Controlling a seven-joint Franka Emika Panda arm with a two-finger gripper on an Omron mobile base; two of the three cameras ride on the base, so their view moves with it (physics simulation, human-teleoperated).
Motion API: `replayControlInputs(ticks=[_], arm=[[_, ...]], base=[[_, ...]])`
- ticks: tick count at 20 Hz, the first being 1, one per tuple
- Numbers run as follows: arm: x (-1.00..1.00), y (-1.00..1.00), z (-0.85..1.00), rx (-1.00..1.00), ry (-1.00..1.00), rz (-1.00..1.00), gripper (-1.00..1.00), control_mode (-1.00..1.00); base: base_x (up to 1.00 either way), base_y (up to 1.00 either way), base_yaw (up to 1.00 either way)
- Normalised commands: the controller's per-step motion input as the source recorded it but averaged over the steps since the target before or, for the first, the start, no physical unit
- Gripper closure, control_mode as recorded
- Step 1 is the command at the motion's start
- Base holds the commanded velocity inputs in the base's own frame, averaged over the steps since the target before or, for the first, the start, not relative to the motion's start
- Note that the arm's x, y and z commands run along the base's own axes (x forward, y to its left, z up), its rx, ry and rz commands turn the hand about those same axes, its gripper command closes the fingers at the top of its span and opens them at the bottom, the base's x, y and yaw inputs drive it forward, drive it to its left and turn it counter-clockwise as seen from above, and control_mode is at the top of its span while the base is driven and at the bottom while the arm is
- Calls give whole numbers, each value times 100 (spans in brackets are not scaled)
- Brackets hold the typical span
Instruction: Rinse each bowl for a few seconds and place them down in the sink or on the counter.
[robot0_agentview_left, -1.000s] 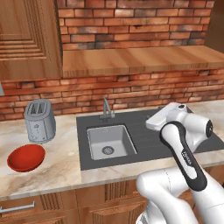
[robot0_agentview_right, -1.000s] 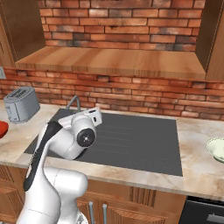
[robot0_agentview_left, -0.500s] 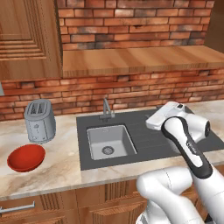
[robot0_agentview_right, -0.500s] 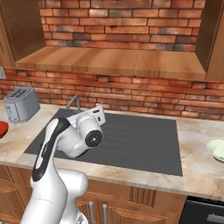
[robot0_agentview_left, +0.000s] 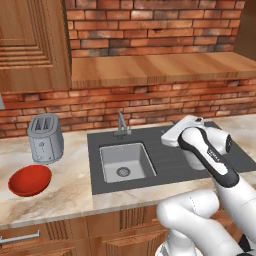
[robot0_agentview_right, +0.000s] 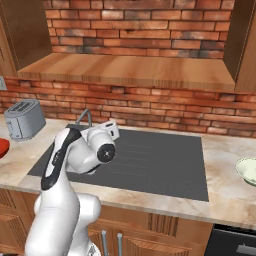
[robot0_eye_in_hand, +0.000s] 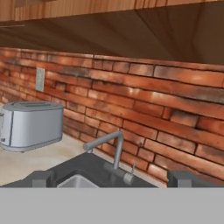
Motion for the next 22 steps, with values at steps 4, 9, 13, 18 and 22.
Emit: replayControlInputs(ticks=[4,9,13,18,22], arm=[[19,16,-14,3,1,0,-100,-100],[19,4,-23,11,0,2,-100,-100],[18,0,-25,9,-3,5,-100,-100],[17,9,-13,0,-5,3,-100,-100],[14,15,-7,-5,-6,3,-100,-100]], base=[[0,0,0],[0,0,0],[0,0,0],[0,0,0],[0,0,0]])
